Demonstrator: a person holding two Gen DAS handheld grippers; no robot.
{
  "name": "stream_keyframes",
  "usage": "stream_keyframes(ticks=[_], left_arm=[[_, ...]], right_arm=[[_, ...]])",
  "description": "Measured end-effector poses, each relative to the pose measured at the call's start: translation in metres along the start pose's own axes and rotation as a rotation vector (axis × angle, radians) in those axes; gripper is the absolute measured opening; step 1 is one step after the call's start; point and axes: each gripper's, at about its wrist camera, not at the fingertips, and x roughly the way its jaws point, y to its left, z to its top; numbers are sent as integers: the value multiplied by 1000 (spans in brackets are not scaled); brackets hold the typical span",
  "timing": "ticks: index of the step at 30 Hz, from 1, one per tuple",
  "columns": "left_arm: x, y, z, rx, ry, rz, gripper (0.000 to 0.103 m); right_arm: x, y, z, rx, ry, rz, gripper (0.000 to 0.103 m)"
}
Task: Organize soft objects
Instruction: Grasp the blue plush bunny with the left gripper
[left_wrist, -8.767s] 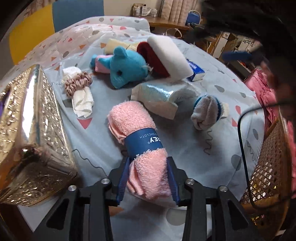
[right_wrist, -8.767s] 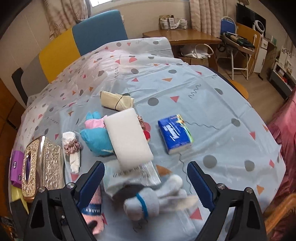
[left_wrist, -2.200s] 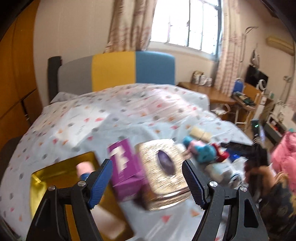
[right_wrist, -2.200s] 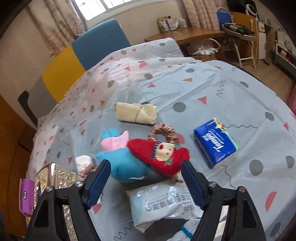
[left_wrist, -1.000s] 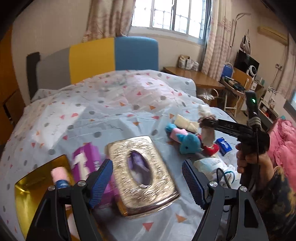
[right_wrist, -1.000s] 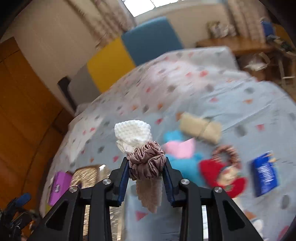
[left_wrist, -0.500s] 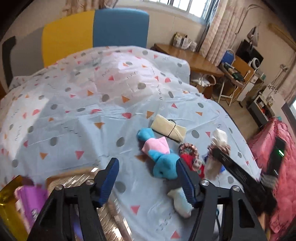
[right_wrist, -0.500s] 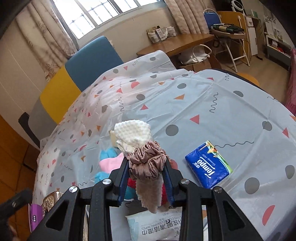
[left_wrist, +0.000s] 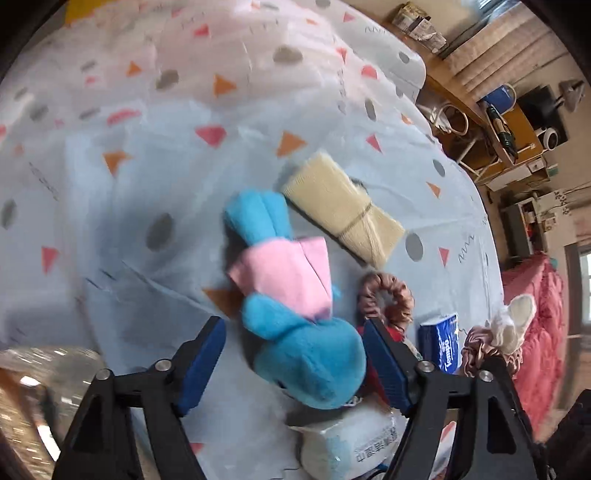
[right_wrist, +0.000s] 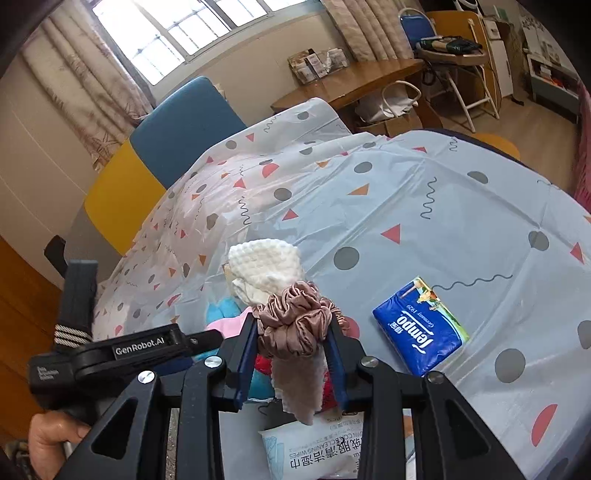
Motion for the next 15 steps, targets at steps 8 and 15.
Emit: stream_keyframes(ticks=[8,15], left_arm=[[21,-3,-29,5,12,-8,56],[-16,4,-45,66,-68,124,55]], right_arm=[[3,-1,0,2,8,-13,34],[21,15,-8,-90,94,-11,34]])
